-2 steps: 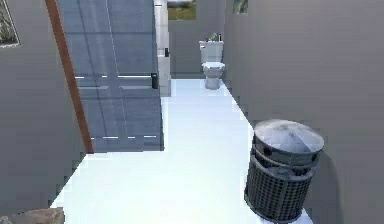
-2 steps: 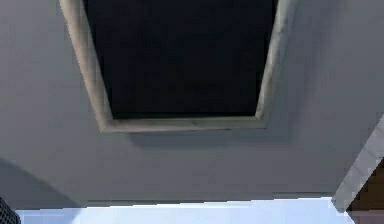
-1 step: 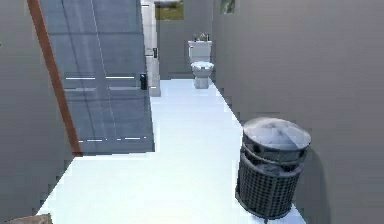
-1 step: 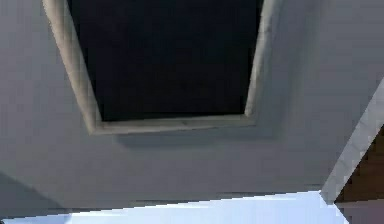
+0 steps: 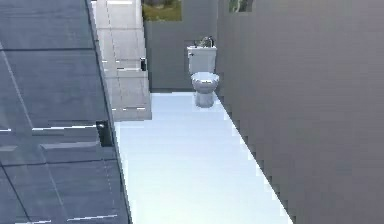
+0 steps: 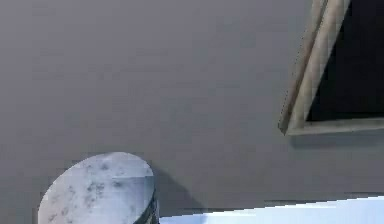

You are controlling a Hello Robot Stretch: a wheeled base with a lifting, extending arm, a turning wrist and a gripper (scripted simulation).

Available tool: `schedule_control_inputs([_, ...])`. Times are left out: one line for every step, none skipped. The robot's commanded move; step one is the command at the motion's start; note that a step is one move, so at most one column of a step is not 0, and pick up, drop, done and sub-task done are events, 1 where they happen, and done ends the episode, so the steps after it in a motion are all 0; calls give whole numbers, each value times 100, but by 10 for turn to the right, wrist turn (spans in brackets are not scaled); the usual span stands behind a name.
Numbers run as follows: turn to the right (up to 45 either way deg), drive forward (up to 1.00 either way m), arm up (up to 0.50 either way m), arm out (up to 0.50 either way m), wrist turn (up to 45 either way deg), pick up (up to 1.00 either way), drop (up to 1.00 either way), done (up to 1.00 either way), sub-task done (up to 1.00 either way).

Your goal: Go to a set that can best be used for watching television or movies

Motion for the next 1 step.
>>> schedule_control_inputs([0,100,0,0,0,0,0,0,0])
